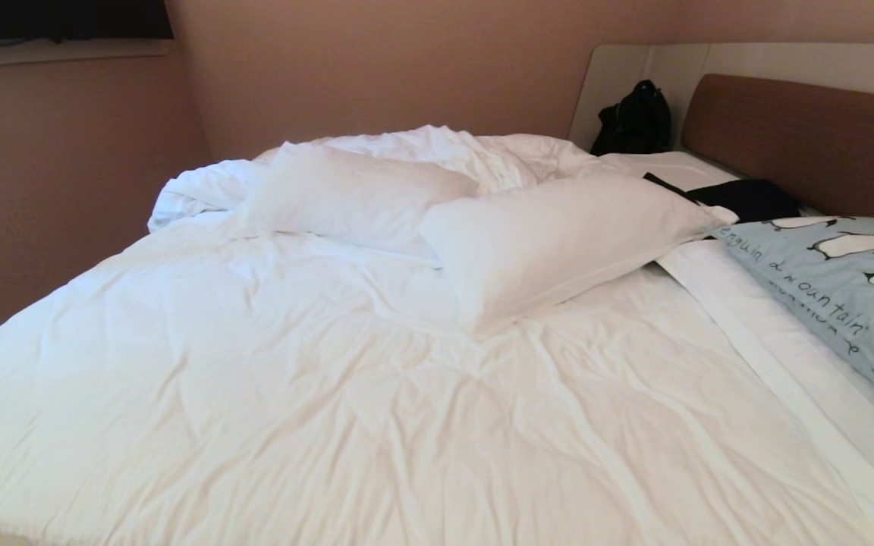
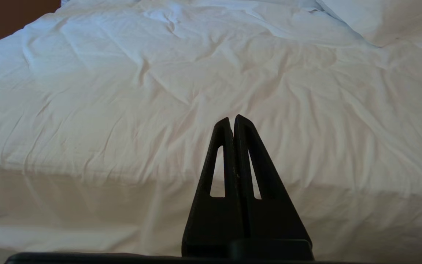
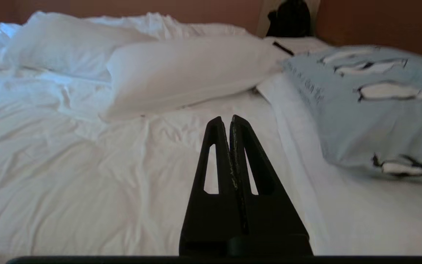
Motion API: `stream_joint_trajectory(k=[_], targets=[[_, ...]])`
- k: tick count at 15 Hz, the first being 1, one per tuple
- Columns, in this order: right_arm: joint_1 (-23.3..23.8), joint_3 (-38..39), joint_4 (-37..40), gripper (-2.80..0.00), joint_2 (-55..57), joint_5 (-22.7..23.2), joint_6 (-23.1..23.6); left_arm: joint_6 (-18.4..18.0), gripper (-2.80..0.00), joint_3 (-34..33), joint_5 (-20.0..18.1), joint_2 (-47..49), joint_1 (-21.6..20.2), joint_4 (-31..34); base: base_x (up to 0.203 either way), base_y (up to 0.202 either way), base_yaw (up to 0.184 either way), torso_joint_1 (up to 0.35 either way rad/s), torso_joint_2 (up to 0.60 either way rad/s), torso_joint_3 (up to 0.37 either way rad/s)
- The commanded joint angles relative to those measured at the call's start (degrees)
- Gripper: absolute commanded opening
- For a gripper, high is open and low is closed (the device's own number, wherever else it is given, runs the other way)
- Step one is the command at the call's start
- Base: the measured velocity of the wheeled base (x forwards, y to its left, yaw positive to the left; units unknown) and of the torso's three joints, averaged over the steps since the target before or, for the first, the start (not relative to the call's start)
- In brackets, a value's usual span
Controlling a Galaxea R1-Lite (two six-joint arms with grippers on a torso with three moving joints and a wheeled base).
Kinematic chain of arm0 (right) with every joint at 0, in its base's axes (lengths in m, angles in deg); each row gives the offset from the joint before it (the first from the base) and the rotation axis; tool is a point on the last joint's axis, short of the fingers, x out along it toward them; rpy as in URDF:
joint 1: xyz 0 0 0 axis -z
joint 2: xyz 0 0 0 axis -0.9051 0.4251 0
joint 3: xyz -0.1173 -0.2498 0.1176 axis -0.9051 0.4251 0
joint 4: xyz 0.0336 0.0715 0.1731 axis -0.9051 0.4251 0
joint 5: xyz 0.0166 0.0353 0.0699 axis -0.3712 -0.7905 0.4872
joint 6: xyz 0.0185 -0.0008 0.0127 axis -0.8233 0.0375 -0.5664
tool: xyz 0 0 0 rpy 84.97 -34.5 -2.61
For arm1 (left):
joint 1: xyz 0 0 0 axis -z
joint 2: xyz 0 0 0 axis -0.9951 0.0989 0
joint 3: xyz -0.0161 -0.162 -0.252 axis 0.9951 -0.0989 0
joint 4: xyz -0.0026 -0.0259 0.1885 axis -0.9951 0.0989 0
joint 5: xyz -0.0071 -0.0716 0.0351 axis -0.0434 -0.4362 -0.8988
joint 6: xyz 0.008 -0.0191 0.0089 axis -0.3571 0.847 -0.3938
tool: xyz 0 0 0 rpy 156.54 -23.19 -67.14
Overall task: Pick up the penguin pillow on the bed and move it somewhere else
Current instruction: Pick up the pillow
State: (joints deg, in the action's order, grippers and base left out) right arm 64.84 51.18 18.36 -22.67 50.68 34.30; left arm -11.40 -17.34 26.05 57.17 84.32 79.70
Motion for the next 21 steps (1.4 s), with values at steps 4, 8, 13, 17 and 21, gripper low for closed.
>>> stream_joint_trajectory(k=[4, 8, 13, 17, 21], targets=[[0.0, -8.4, 0.0, -2.80, 7.7, 0.3, 5.2, 0.0, -2.80, 0.0, 0.0, 0.0, 0.0, 0.0, 0.000, 0.000, 0.000, 0.000, 0.00, 0.000], [0.1, -15.1, -0.4, -2.80, 17.9, 0.1, 5.4, 0.0, -2.80, 0.0, 0.0, 0.0, 0.0, 0.0, 0.000, 0.000, 0.000, 0.000, 0.00, 0.000], [0.1, -21.8, -0.5, -2.80, 32.5, -0.1, 5.5, 0.0, -2.80, 0.0, 0.0, 0.0, 0.0, 0.0, 0.000, 0.000, 0.000, 0.000, 0.00, 0.000], [0.4, -25.1, -0.5, -2.80, 42.3, -1.6, 5.1, 0.0, -2.80, 0.0, 0.0, 0.0, 0.0, 0.0, 0.000, 0.000, 0.000, 0.000, 0.00, 0.000], [1.4, -25.8, -2.0, -2.80, 50.1, -6.8, 4.9, 0.0, -2.80, 0.0, 0.0, 0.0, 0.0, 0.0, 0.000, 0.000, 0.000, 0.000, 0.00, 0.000]])
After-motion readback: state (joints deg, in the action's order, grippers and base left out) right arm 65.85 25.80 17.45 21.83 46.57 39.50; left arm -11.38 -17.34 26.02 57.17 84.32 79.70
